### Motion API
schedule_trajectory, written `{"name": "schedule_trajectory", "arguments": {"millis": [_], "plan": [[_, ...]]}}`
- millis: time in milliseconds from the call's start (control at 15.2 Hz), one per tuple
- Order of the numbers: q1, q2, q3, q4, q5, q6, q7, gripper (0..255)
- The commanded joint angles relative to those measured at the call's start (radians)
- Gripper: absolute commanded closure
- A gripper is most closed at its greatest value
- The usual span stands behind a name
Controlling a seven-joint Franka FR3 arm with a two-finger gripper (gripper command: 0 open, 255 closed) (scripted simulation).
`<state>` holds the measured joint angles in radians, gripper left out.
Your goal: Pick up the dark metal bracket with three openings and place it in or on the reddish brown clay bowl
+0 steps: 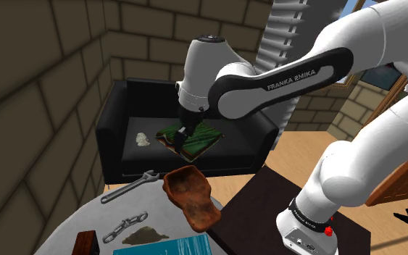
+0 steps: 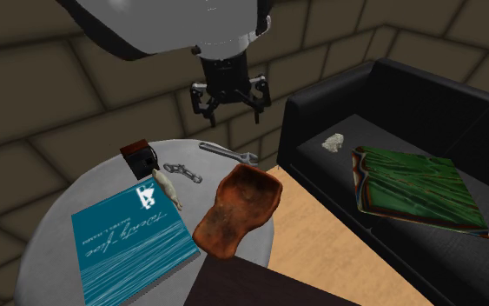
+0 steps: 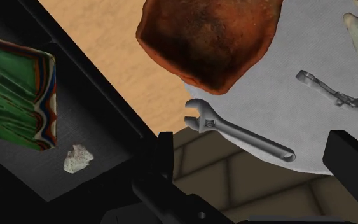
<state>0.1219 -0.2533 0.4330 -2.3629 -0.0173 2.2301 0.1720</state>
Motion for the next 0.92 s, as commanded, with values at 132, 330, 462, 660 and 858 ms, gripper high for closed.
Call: {"name": "schedule_trajectory", "arguments": {"millis": [132,330,462,660,858], "plan": [[0.011,0.134,0.059,0.048,-0.052,0.065,0.078,0],[0.025,0.243,0.091,0.097,-0.114,0.103,0.143,0],[0.04,0.317,0.106,0.135,-0.161,0.122,0.189,0],[0.076,0.431,0.114,0.199,-0.236,0.142,0.256,0],[0.119,0.531,0.108,0.264,-0.299,0.152,0.309,0]]}}
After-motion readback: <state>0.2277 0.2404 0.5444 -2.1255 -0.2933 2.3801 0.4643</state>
